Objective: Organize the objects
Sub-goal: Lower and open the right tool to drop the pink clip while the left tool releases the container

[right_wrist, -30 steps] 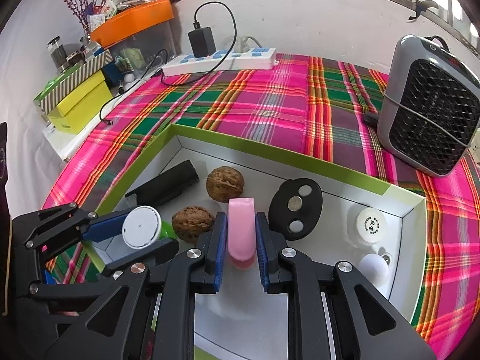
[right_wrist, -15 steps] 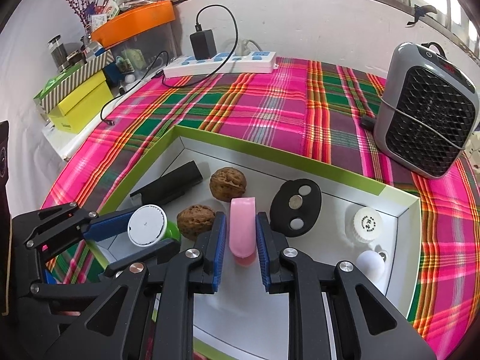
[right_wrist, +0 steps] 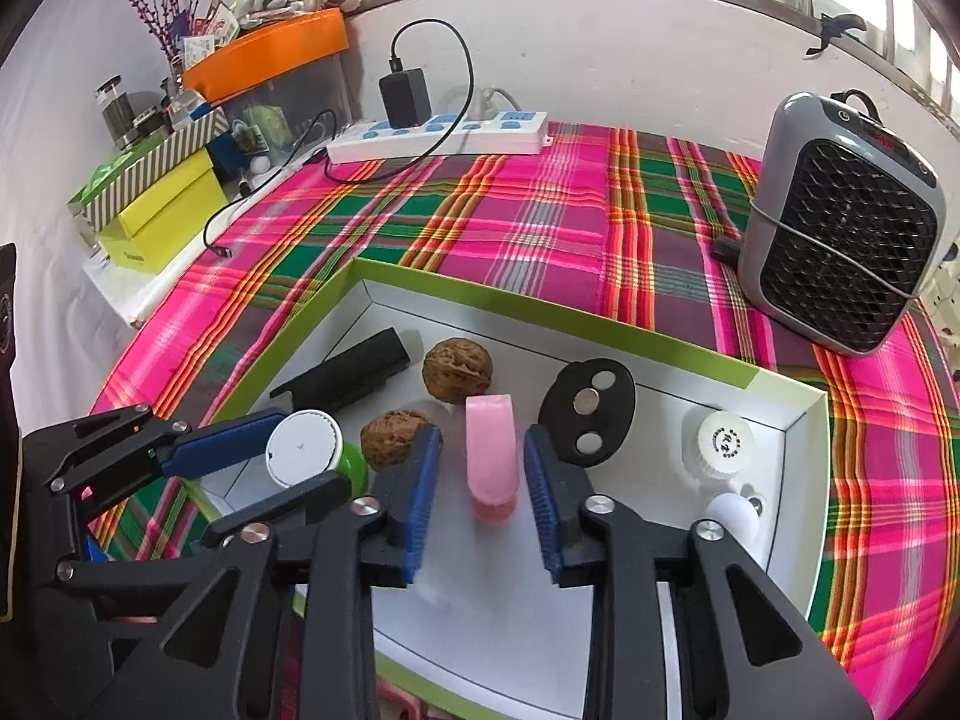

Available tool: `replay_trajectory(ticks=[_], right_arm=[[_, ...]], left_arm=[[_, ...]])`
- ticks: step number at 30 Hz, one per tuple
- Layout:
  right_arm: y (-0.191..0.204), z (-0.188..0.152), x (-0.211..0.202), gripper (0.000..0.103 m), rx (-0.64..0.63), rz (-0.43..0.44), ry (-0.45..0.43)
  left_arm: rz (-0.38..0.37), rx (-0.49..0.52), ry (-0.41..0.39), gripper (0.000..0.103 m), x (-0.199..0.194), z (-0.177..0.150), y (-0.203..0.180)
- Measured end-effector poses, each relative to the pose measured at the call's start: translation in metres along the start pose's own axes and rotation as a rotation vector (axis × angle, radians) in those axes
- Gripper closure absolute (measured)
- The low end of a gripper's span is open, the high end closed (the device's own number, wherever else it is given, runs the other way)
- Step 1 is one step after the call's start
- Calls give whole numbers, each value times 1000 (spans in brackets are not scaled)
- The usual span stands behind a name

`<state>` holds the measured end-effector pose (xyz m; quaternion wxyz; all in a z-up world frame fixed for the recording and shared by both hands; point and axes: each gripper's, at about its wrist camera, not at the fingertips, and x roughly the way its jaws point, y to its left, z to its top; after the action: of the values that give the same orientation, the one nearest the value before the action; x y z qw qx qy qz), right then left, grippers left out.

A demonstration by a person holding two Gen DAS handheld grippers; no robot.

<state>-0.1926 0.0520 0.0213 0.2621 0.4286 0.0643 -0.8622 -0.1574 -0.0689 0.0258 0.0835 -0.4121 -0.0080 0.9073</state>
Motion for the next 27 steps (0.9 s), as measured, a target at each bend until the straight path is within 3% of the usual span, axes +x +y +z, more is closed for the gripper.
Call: replay_trajectory(ticks=[27], right_arm=[[-5, -16, -32, 71, 57, -36, -62]], left_arm=[[19, -29, -53, 66, -28, -10, -1]])
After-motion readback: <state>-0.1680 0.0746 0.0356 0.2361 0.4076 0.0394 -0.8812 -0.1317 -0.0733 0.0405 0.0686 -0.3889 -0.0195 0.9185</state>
